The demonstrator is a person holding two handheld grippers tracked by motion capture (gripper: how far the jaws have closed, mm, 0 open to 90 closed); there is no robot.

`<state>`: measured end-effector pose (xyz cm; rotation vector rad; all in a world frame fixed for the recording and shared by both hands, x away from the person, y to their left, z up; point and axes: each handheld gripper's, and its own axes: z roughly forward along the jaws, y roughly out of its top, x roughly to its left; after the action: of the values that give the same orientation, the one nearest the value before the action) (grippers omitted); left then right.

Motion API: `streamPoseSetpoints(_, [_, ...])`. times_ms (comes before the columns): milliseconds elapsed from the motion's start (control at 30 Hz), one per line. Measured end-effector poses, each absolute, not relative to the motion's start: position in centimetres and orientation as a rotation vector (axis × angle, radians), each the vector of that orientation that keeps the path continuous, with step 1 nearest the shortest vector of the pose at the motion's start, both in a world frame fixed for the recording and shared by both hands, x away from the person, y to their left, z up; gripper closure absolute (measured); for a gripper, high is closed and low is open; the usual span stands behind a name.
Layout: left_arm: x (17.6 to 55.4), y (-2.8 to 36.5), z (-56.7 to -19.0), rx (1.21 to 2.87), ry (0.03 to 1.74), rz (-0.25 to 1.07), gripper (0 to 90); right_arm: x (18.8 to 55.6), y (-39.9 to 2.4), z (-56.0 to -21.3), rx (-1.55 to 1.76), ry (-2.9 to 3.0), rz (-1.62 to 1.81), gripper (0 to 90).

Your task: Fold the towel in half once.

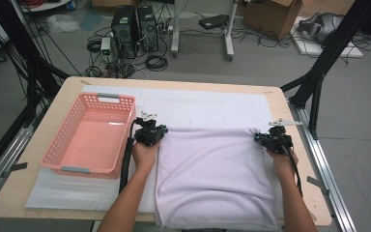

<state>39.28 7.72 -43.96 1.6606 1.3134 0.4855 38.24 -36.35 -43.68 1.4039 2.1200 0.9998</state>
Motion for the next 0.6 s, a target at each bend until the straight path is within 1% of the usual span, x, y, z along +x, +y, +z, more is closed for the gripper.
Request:
streamPoseSetpoints(67, [39.4, 7.5, -43.2, 1.608, 1.277, 0.485, 83.8, 37.9, -37.1, -42.9, 1.406, 2.046, 1.023, 86.1])
streamPoseSetpoints(200, [40.9, 6.9, -42.5, 1.578, 1.253, 0.467, 83.8, 38.0, -38.1, -42.1, 1.397, 1.973, 1.024, 86.0])
streamPoseSetpoints(267, [41.9, 6.7, -42.6, 1.574, 1.235, 0.481, 83.7, 38.4, -38.5, -42.0, 1.405, 1.945, 1.048, 85.8])
streamPoseSetpoints(333, [43.0, 6.6, -42.8, 1.598, 1.247, 0.463, 83.7, 38.9, -38.6, -42.0, 1.406, 1.942, 1.05, 85.6])
streamPoseSetpoints(400, [44.0, 6.7, -42.9, 1.585, 1.251, 0.456, 83.6, 39.5, -38.5, -42.0, 1.384, 1.946, 1.024, 85.6])
streamPoseSetpoints(600, [46.6, 6.6, -41.9, 1.621, 1.247, 0.477, 83.6, 41.2, -38.3, -41.9, 1.371, 1.929, 1.039, 85.6])
